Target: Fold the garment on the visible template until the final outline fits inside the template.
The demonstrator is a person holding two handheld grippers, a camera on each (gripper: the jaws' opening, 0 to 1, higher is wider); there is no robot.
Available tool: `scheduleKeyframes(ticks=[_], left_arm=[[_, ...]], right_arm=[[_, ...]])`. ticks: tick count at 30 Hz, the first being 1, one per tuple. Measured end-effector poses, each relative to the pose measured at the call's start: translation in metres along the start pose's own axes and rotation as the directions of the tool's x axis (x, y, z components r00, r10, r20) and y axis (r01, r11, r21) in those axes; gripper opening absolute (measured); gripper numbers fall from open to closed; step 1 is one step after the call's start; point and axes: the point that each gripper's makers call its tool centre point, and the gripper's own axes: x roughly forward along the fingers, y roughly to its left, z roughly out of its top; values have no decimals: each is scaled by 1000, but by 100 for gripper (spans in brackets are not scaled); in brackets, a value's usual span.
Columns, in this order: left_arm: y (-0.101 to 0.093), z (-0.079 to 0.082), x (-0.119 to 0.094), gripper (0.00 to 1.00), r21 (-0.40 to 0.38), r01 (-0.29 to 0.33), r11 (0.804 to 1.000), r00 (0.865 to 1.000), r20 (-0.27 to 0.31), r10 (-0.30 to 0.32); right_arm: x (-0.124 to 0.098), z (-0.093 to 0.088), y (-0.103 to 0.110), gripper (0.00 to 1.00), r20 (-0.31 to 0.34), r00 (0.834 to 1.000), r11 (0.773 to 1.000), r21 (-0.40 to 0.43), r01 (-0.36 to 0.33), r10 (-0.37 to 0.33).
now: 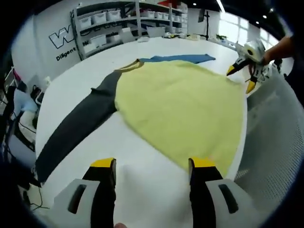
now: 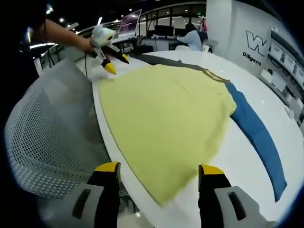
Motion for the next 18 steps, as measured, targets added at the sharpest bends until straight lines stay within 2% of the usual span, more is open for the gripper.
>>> scheduleKeyframes(ticks=[4, 10, 18], left_arm=[[19, -2, -1, 67, -69, -52, 996, 998, 17, 53], [44, -5, -3, 77, -128, -109, 986, 993, 31, 113], [79, -21, -7, 82, -249, -183, 951, 979, 38, 199]], right_arm=[[-2, 1, 2, 64, 1, 1000, 1000, -3, 7, -7], [-5, 2, 3, 65, 2, 1000, 1000, 3, 21, -21], [-10, 4, 3, 64, -9, 998, 998, 9, 57, -57]])
